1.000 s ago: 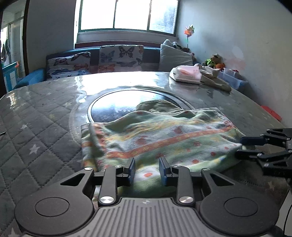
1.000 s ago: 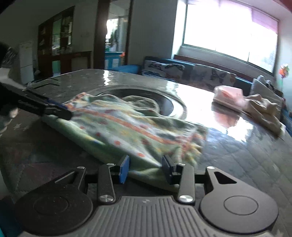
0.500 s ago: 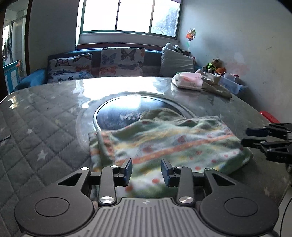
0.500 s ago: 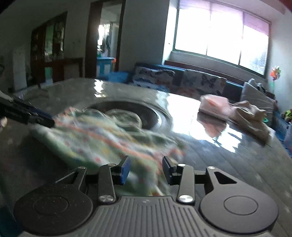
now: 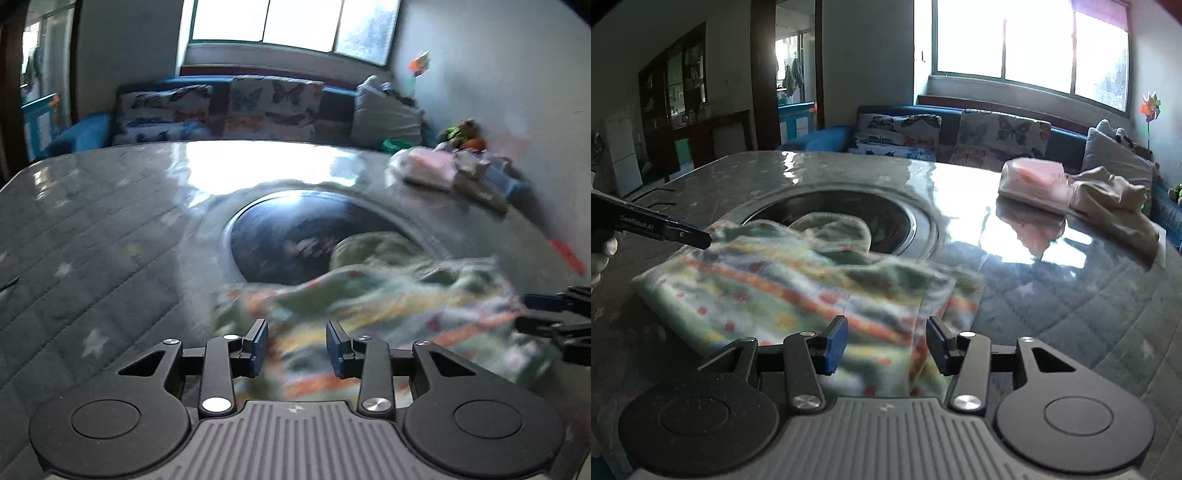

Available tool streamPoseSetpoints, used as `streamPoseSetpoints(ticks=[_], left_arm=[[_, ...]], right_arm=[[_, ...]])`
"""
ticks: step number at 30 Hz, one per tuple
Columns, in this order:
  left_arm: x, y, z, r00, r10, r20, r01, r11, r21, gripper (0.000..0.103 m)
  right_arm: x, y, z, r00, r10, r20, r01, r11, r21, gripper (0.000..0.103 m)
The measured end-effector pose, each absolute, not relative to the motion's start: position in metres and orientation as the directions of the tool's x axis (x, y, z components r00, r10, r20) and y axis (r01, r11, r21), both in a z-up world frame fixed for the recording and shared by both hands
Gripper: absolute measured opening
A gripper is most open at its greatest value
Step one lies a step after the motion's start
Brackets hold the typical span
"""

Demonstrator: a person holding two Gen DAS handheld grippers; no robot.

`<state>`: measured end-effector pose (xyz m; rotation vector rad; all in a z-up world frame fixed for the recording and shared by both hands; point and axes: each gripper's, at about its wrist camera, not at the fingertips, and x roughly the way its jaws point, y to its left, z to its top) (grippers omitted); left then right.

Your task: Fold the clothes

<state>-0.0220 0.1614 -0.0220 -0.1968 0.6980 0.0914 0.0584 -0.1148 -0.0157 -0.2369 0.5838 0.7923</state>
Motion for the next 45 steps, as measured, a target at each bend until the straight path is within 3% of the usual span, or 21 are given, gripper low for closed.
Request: streamPoseSetpoints(ticks=[7,12,16,19,21,23,27,31,32,34,37,41,45], left_arm=[[0.025,0.132,-0.022,0.764,-0.086,-0.639,-0.030,0.985,-0.169,0.037],[0.049,0.141,-0.036,0.728,-0.040,-0.684,-0.096,0.982,-0.160,0.037],[0.045,0.152,-0.038,0.728,-0.041,-0.684,-0.121,0.975,-0.187,0.038],[0.035,0.149,-0.032,0.738,-0.031,-0.674,-0.115,0.979,-0.171,0.038],[0.028,0.148,-0.029,0.740,-0.029,-0.672,-0.116,0.978,-0.171,0.039],[0.022,0.146,-0.026,0.734,-0.018,-0.679,-0.129,0.978,-0.166,0.048],[0.006,0.142,-0.021,0.735,0.006,-0.678,-0.145,0.978,-0.148,0.054],[-0.008,0.139,-0.017,0.735,0.035,-0.677,-0.167,0.977,-0.131,0.067],[-0.011,0.139,-0.016,0.737,0.043,-0.675,-0.174,0.976,-0.129,0.074],[-0.019,0.138,-0.014,0.742,0.051,-0.668,-0.180,0.975,-0.127,0.077],[-0.030,0.136,-0.013,0.746,0.065,-0.663,-0.189,0.975,-0.118,0.095],[-0.046,0.132,-0.011,0.754,0.086,-0.652,-0.205,0.973,-0.108,0.103],[-0.064,0.131,-0.012,0.753,0.106,-0.649,-0.226,0.969,-0.103,0.103]], right_arm=[[0.081,-0.089,-0.019,0.521,0.633,-0.572,-0.744,0.666,0.058,0.047],[0.098,-0.084,-0.032,0.516,0.599,-0.612,-0.722,0.689,0.066,0.049],[0.089,-0.089,-0.025,0.529,0.607,-0.594,-0.721,0.690,0.064,0.050],[0.083,-0.093,-0.020,0.538,0.612,-0.580,-0.720,0.691,0.062,0.057],[0.079,-0.095,-0.017,0.544,0.616,-0.570,-0.719,0.692,0.061,0.071],[0.075,-0.098,-0.013,0.550,0.619,-0.561,-0.719,0.693,0.060,0.075],[0.056,-0.095,-0.009,0.537,0.644,-0.544,-0.746,0.664,0.050,0.092],[0.032,-0.089,-0.008,0.525,0.661,-0.537,-0.772,0.635,0.026,0.102],[0.027,-0.088,-0.008,0.522,0.663,-0.537,-0.776,0.630,0.024,0.103],[0.017,-0.087,-0.010,0.515,0.664,-0.542,-0.786,0.618,0.011,0.103],[0.008,-0.086,-0.015,0.517,0.652,-0.555,-0.791,0.612,-0.019,0.103],[-0.002,-0.087,-0.023,0.522,0.632,-0.573,-0.793,0.607,-0.054,0.103],[-0.011,-0.091,-0.024,0.509,0.643,-0.572,-0.806,0.590,-0.054,0.103]])
